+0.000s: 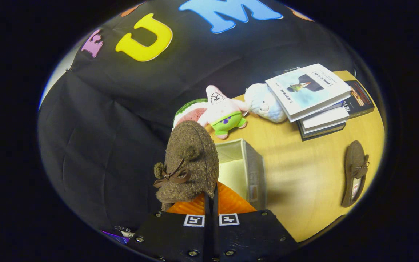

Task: Open the storage box then place both shoes into the box .Put the left shoe in first, then the right shoe, with the right side of both shoes facing outward in a uniform manner.

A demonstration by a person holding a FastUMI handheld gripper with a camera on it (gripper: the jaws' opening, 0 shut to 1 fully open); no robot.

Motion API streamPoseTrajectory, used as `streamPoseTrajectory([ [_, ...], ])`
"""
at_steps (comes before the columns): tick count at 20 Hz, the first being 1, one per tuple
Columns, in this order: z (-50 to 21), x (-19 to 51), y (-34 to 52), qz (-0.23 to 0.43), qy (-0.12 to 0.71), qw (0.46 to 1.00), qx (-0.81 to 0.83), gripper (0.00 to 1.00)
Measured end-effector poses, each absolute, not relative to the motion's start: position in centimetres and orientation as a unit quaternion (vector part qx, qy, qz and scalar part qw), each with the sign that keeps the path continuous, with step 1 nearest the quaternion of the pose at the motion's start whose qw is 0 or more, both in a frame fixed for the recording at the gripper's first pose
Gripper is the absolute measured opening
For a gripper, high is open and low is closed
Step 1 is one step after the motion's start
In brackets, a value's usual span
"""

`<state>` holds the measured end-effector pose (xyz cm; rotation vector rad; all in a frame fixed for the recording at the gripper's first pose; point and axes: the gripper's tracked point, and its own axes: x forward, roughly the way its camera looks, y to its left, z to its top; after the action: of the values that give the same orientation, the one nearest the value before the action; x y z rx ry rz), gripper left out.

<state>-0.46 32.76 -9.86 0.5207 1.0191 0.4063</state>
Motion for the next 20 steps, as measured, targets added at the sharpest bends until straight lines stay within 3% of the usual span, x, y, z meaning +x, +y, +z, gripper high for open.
streamPoseTrajectory([
  [20,-26.8,0.3,39.1,0.071,0.603,0.789,0.095,0.0],
])
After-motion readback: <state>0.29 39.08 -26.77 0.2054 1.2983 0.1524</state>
